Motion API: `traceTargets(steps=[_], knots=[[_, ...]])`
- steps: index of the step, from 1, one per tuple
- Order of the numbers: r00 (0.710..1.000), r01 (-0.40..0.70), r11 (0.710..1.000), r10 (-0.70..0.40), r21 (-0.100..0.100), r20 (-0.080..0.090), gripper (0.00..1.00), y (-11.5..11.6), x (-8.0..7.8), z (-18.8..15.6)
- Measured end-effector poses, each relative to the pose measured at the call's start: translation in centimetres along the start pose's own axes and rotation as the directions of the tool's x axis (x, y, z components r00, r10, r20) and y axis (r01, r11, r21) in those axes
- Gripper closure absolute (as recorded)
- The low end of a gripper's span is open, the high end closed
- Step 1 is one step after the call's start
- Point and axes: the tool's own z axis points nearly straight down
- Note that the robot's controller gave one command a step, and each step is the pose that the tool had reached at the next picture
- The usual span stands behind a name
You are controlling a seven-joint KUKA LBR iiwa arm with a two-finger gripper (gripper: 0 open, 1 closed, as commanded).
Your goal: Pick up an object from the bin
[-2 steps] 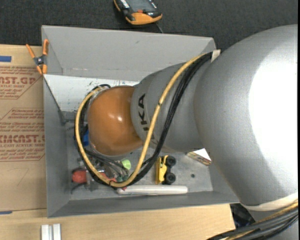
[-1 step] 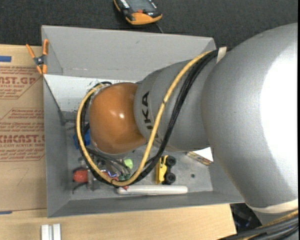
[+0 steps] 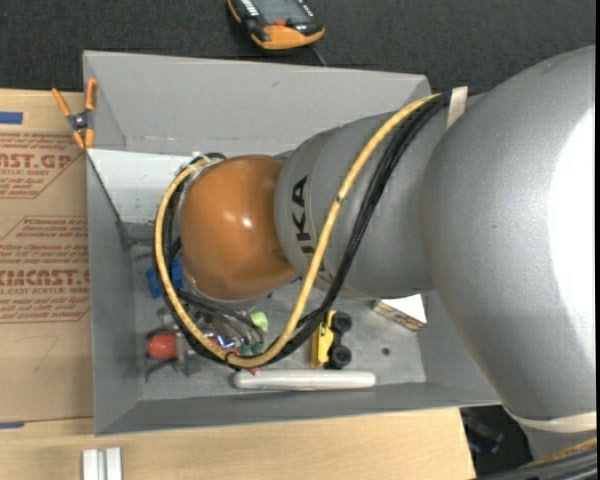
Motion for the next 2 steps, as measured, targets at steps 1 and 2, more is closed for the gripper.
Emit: traceTargets(steps=[1, 2], knots=[[1.0, 0.0, 1.0, 0.0, 0.0, -0.001, 1.0, 0.0, 0.0, -1.4], [1.0, 0.0, 1.0, 0.0, 0.0, 0.0, 1.0, 0.1, 0.0, -2.9]])
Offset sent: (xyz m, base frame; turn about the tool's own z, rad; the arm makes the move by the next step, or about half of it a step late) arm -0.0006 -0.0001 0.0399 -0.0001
